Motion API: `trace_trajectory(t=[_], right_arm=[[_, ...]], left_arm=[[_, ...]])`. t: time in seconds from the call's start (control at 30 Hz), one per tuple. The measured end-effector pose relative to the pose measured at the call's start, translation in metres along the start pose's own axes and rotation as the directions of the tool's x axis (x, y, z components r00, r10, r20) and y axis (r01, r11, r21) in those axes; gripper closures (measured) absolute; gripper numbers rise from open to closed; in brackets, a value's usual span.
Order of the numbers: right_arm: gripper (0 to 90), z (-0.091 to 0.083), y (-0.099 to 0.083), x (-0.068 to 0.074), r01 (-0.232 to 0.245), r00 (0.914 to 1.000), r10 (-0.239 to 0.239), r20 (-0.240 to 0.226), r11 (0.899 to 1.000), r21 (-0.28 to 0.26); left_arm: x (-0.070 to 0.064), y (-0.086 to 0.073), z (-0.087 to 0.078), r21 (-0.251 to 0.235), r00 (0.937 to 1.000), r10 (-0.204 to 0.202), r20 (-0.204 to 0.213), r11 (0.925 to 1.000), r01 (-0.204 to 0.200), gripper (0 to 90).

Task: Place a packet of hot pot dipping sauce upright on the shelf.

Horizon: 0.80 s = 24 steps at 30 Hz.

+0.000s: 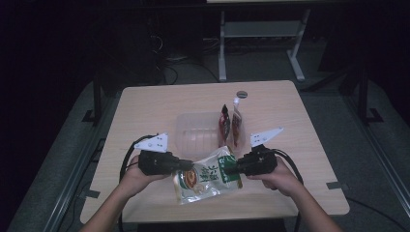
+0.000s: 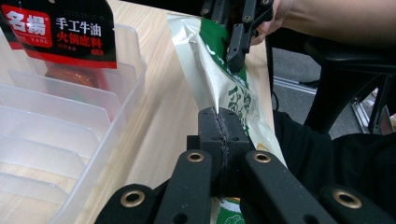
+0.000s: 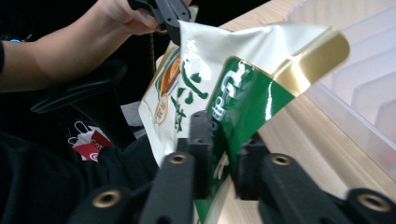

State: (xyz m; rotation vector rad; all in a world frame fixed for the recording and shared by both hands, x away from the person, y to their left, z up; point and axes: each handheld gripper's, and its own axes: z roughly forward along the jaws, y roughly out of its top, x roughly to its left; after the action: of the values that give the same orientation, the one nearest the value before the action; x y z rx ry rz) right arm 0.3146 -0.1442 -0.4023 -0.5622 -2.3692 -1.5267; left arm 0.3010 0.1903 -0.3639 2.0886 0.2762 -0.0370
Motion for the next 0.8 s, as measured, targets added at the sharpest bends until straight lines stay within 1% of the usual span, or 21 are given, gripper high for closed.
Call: trace_trajectory(t=[0.03, 0.13, 0.23, 0.4, 0.43, 0.47, 0.53, 0.67, 0.7, 0.73, 0.8], right_arm=[[84.5, 0.001, 0.000, 0.001, 0.010, 1.0000, -0.010, -0.001, 1.000, -0.003], [88.7, 0.002, 0.000, 0.002, 0.039, 0.9992, -0.039, 0.009, 0.999, 0.013], [89.5, 0.002, 0.001, 0.004, 0.094, 0.9950, -0.095, 0.032, 0.995, 0.029], [89.6, 0.004, 0.000, 0.005, 0.130, 0.9902, -0.131, 0.048, 0.991, 0.022], [89.7, 0.004, 0.000, 0.005, 0.130, 0.9900, -0.131, 0.052, 0.991, 0.018], [89.8, 0.005, 0.000, 0.006, 0.122, 0.9914, -0.122, 0.048, 0.992, 0.014], [90.0, 0.006, 0.000, 0.006, 0.120, 0.9918, -0.120, 0.045, 0.993, 0.003], [90.0, 0.005, 0.001, 0.008, 0.127, 0.9914, -0.126, 0.035, 0.992, -0.017], [90.0, 0.005, 0.002, 0.009, 0.129, 0.9910, -0.128, 0.039, 0.991, -0.021], [90.0, 0.004, 0.002, 0.010, 0.130, 0.9910, -0.129, 0.036, 0.991, -0.022], [90.0, 0.003, 0.004, 0.012, 0.142, 0.9894, -0.140, 0.038, 0.990, -0.029]], left_arm=[[0.000, 0.000, 0.000, 0.005, 1.0000, 0.003, -0.004, 1.0000, -0.003, 90.0], [0.000, 0.000, 0.002, 0.014, 0.9999, 0.009, -0.011, 0.9999, -0.009, 90.0], [0.002, -0.001, 0.004, 0.013, 0.9998, 0.009, -0.020, 0.9999, -0.009, 90.0], [0.003, -0.001, 0.003, 0.014, 0.9995, 0.011, -0.031, 0.9999, -0.010, 90.0], [0.004, -0.001, 0.003, 0.016, 0.9994, 0.014, -0.033, 0.9998, -0.013, 89.9], [0.004, -0.002, 0.002, 0.010, 0.9994, 0.011, -0.033, 0.9999, -0.011, 89.9], [0.006, -0.003, 0.001, 0.003, 0.9996, 0.003, -0.028, 1.0000, -0.003, 89.6], [0.007, -0.005, -0.001, 0.003, 0.9990, 0.010, -0.043, 0.9999, -0.010, 88.3], [0.007, -0.006, -0.002, -0.002, 0.9988, 0.010, -0.048, 0.9999, -0.010, 87.4], [0.008, -0.006, -0.002, -0.005, 0.9986, 0.005, -0.053, 1.0000, -0.005, 85.6], [0.011, -0.008, -0.005, -0.032, 0.9987, -0.021, -0.047, 0.9993, 0.019, 83.7]])
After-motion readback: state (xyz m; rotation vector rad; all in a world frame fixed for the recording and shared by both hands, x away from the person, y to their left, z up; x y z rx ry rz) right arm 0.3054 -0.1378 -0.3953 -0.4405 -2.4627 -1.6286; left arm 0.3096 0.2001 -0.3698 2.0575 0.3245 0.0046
